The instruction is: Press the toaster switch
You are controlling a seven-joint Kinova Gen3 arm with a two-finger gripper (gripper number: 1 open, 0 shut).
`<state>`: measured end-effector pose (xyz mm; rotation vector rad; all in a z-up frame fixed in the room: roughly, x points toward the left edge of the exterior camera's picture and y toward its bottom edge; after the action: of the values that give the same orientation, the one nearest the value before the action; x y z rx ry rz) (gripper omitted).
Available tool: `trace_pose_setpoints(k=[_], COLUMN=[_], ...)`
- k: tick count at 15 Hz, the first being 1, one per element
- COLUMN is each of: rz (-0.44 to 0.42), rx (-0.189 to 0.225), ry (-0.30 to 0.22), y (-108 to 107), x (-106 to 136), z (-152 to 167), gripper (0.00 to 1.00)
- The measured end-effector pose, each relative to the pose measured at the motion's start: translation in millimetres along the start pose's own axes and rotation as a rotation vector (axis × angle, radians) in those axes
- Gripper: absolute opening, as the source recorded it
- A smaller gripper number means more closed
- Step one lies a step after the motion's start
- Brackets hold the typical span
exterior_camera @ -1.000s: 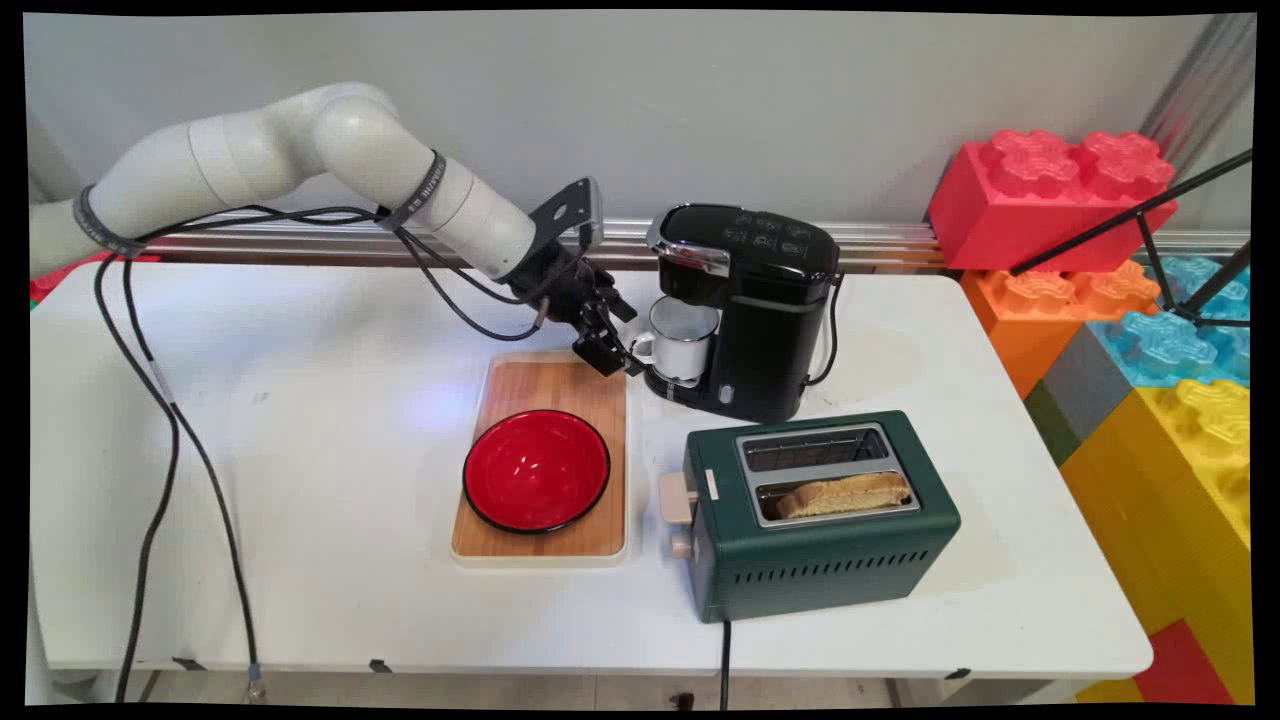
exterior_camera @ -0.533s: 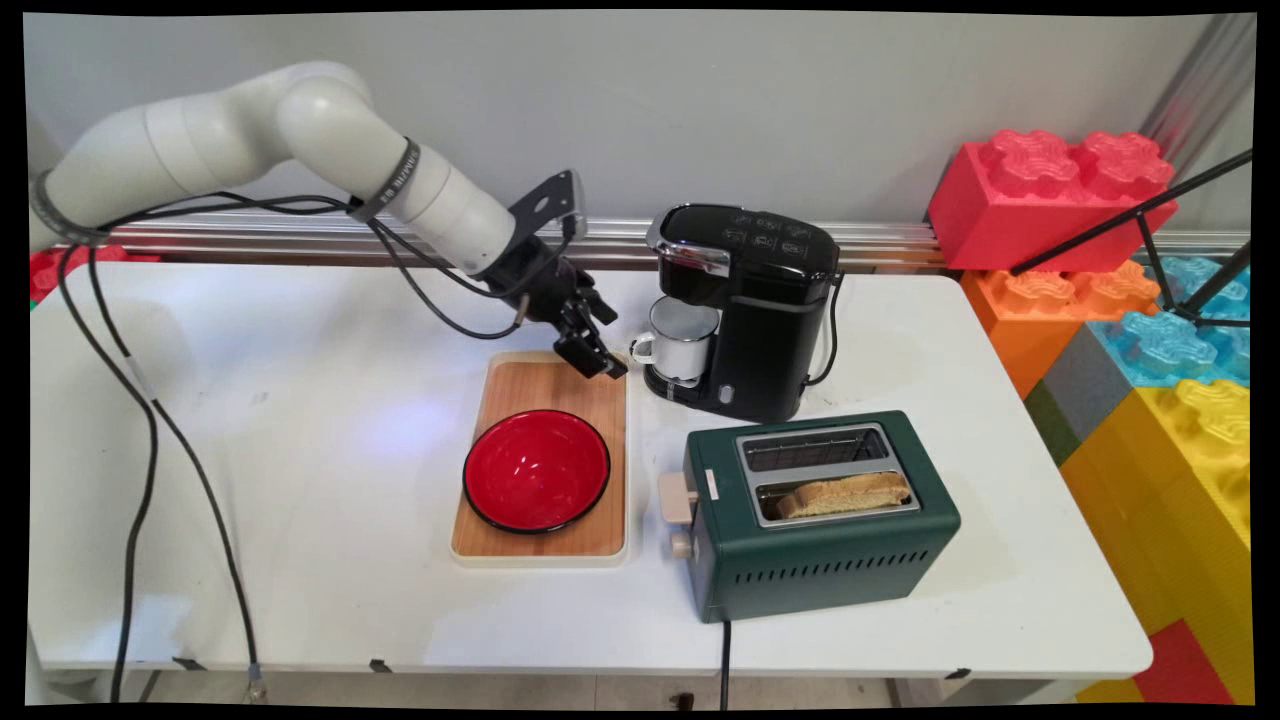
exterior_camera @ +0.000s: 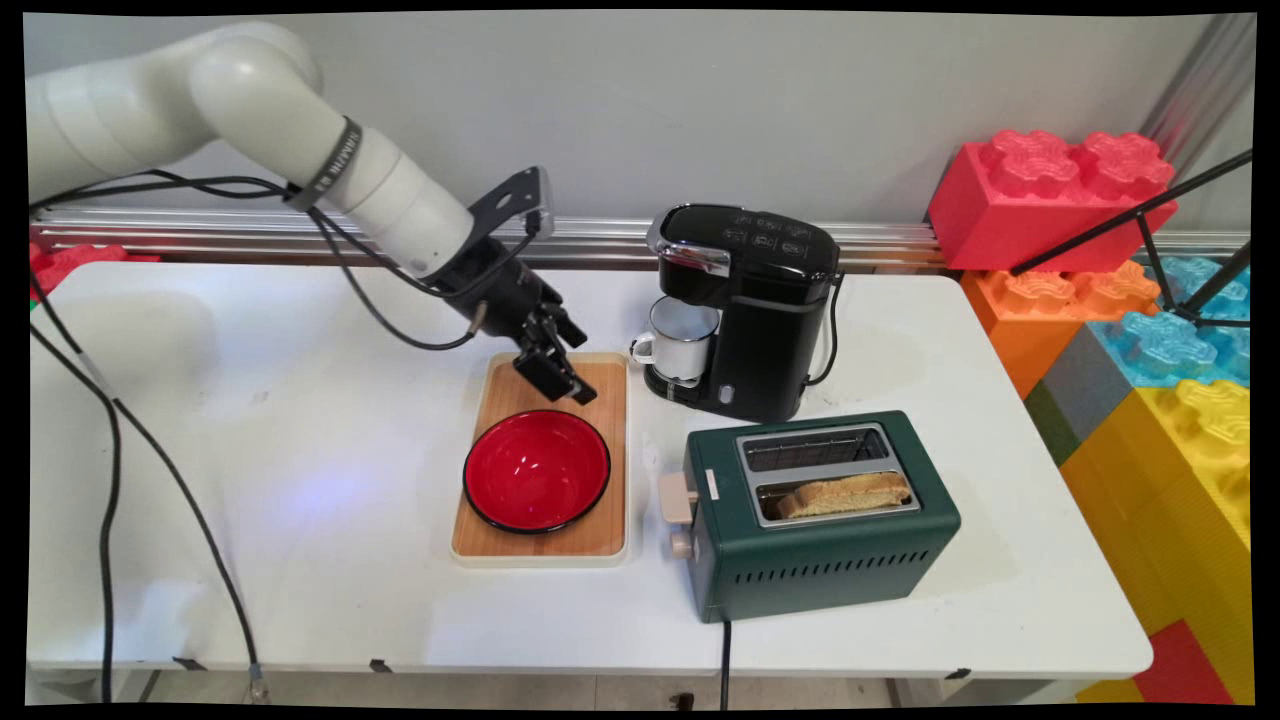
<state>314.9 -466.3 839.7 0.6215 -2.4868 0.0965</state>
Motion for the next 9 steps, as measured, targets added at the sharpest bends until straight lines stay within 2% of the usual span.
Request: trace_pose_setpoints(k=[5,9], rz=[-0.029,-0.035], rx=[-0.072,-0.110], ry=[0.004,0.022], y=[49.0,80.2], x=[6.5,12.0], z=[-21.0,-30.4], gripper=[1.00,1.00])
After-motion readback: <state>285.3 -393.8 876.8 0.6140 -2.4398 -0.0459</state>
